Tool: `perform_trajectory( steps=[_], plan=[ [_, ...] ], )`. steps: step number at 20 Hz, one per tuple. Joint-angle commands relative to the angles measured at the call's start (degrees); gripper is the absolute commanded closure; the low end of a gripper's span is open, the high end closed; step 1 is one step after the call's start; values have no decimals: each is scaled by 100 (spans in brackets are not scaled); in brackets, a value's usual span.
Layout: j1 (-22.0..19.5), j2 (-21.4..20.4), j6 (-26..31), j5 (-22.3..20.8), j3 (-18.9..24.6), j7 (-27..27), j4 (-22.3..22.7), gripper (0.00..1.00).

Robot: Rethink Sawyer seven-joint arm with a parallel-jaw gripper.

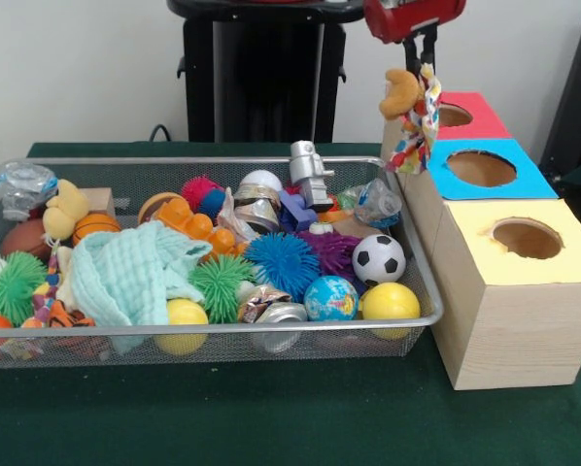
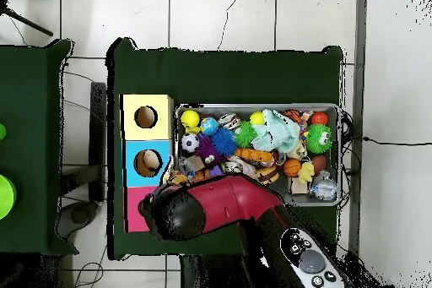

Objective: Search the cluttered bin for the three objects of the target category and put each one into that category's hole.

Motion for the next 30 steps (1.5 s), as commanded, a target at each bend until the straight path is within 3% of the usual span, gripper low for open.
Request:
perform_trajectory(
  steps=[1, 8, 15, 19, 24, 30],
  plan=[
    [286, -202, 574, 397, 289, 254, -154, 100],
    [1040, -410, 1195, 456, -242, 788, -826, 100],
    [1414, -334, 1856, 743, -521, 1012, -1466, 100],
    [1476, -233, 2047, 818, -601, 963, -1787, 100],
    [1357, 110, 1827, 688, -635, 637, -2121, 100],
    [1303, 546, 2459, 607, -663, 364, -2876, 100]
  ],
)
